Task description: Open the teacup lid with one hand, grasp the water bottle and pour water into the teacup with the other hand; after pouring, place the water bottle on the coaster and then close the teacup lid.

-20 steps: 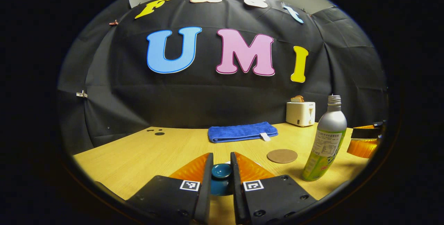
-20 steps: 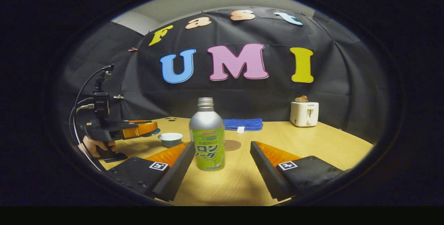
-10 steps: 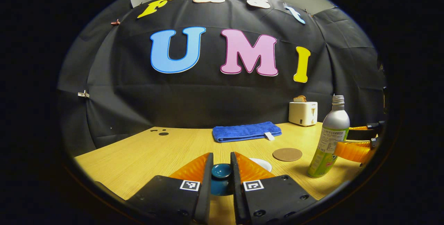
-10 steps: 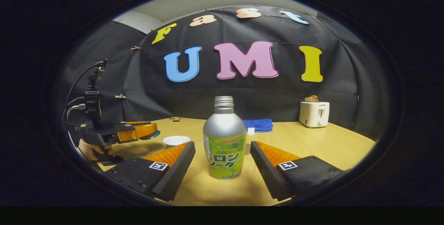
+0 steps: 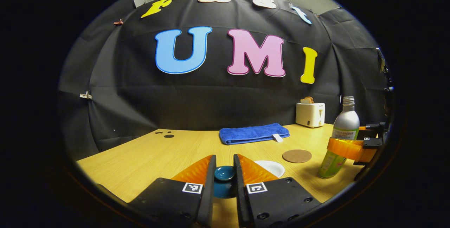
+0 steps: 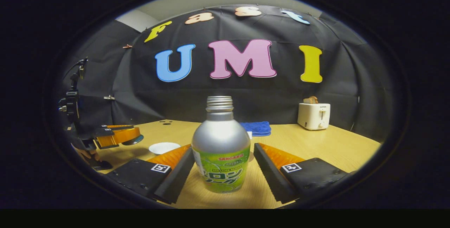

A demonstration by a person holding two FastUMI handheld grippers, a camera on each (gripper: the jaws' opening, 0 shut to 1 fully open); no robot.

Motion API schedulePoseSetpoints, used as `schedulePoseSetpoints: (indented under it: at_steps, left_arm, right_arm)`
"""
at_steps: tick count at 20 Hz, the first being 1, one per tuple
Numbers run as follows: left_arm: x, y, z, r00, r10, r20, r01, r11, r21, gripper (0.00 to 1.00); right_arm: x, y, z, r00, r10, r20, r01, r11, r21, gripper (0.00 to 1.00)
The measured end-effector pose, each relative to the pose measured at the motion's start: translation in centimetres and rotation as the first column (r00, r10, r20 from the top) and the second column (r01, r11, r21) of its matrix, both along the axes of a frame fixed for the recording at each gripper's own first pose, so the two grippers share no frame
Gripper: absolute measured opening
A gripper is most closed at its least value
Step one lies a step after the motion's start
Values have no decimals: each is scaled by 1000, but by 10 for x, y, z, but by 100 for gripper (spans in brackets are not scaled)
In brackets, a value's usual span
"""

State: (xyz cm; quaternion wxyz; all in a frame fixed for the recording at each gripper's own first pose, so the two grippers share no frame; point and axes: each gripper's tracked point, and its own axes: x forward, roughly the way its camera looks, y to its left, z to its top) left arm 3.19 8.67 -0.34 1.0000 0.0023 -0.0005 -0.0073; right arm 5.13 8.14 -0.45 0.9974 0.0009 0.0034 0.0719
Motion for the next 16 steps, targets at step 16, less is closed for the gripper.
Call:
schedulePoseSetpoints:
  at_steps: [16]
  left_arm:
    - [21, 25, 0, 1000, -4, -1, 4, 1000, -1, 31]
  right_arm:
    - [11, 18, 0, 996, 89, -15, -89, 996, -10, 77]
